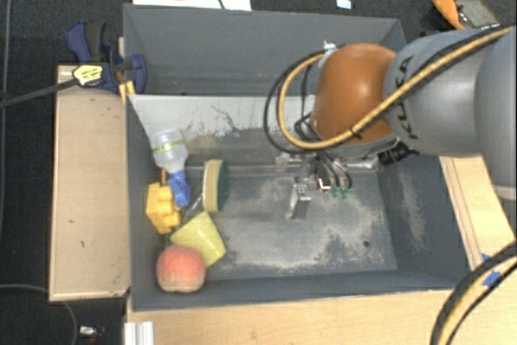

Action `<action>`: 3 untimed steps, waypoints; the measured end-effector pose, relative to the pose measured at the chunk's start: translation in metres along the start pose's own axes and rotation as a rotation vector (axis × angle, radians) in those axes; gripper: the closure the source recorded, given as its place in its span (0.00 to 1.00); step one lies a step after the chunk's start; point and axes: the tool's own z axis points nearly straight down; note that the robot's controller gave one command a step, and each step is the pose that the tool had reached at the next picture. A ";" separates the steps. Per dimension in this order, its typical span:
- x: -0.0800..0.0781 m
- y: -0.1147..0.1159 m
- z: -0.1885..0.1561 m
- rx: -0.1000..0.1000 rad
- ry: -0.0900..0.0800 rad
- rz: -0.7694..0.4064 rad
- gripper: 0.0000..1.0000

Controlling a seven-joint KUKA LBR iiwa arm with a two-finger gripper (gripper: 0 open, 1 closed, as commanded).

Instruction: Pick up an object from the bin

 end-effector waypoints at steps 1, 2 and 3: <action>-0.002 0.000 -0.005 0.000 -0.008 0.002 0.00; -0.004 0.049 0.022 0.002 -0.008 -0.317 0.00; -0.006 0.048 0.012 0.000 -0.012 -0.449 0.00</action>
Offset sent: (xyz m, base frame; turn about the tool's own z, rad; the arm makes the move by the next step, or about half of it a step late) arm 0.0023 0.1049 -0.0560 -0.6805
